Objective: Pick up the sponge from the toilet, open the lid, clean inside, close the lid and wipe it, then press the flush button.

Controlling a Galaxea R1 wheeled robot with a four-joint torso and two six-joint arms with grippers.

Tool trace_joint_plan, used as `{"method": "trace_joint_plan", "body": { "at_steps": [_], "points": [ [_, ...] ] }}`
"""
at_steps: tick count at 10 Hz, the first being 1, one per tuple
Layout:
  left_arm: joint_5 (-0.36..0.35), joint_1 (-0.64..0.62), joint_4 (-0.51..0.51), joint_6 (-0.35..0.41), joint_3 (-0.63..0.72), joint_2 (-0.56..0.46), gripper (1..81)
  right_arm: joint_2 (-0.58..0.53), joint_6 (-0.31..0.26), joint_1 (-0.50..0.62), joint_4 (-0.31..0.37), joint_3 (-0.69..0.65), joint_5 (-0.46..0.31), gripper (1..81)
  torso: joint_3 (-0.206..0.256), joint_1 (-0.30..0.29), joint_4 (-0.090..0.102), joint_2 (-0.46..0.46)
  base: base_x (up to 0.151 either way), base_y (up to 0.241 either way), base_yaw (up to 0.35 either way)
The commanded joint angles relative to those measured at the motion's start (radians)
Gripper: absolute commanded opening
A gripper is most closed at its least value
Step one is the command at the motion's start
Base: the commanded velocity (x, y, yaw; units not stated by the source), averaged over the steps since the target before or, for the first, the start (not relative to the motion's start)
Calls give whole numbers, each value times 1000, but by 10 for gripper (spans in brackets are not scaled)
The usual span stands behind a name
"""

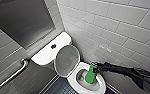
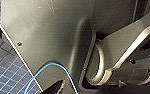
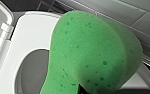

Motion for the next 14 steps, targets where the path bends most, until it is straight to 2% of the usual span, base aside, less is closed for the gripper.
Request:
{"method": "trace_joint_plan", "body": {
  "at_steps": [1, 3, 7, 11, 13, 14],
  "points": [
    [77, 16, 5, 8, 1, -7, 811, 14, 11, 122, -7, 12, -42, 10, 0, 0, 0, 0, 0, 0, 0],
    [77, 16, 5, 8, -1, -7, 811, 8, 11, 100, -6, -15, -41, 10, 0, 0, 0, 0, 0, 0, 0],
    [77, 16, 5, 8, 1, -7, 811, -41, 13, 77, -4, 20, -53, 10, 0, 0, 0, 0, 0, 0, 0],
    [77, 17, 6, 8, 1, -1, 811, -215, 37, 44, -10, 283, -96, 10, 0, 0, 0, 0, 0, 0, 0],
    [77, 17, 9, 8, 1, 1, 811, -280, 94, 19, -64, 385, -103, 10, 0, 0, 0, 0, 0, 0, 0],
    [77, 17, 11, 9, 1, 5, 811, -303, 153, 4, -118, 429, -103, 10, 0, 0, 0, 0, 0, 0, 0]
  ]
}}
